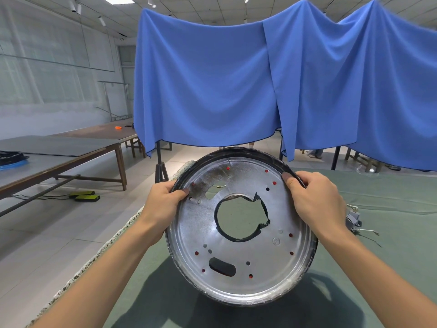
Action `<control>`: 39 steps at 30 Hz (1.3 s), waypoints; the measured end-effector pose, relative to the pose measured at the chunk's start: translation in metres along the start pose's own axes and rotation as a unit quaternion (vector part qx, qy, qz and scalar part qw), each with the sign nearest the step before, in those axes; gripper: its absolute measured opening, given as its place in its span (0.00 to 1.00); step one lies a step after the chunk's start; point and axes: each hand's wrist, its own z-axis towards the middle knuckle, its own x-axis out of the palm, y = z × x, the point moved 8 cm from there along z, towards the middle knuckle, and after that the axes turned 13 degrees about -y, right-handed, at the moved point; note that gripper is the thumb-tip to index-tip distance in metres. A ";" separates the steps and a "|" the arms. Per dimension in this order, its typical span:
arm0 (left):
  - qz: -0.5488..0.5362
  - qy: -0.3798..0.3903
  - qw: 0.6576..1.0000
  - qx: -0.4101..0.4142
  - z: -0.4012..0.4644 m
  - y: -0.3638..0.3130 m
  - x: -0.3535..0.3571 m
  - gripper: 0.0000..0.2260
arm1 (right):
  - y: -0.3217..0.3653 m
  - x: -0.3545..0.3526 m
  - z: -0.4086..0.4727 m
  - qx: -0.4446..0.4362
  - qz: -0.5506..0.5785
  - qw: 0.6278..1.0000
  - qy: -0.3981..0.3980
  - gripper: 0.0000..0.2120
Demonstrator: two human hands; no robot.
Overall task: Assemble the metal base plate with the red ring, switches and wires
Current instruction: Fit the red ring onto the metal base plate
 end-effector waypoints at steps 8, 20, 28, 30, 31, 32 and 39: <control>-0.010 0.003 1.000 -0.003 -0.003 -0.001 -0.002 0.11 | 0.002 -0.003 0.000 -0.006 0.004 1.000 -0.013 0.20; -0.035 0.017 0.999 -0.019 -0.006 -0.001 -0.001 0.11 | -0.002 -0.004 -0.001 0.009 0.013 1.000 -0.018 0.20; -0.049 0.023 0.998 -0.028 -0.006 0.001 -0.001 0.12 | -0.003 -0.002 -0.001 0.008 0.018 1.000 -0.019 0.20; -0.052 0.024 0.998 -0.028 -0.007 0.001 -0.001 0.12 | -0.004 -0.002 -0.001 0.006 0.022 1.000 -0.014 0.19; -0.053 0.024 0.998 -0.027 -0.007 0.001 0.000 0.12 | -0.004 -0.002 -0.001 0.005 0.022 1.000 -0.010 0.19; -0.054 0.025 0.998 -0.027 -0.007 0.001 0.000 0.12 | -0.004 -0.001 -0.002 0.004 0.022 1.000 -0.006 0.19; -0.052 0.027 0.998 -0.022 -0.009 0.000 0.000 0.12 | -0.006 0.001 -0.001 0.004 0.025 1.000 -0.002 0.19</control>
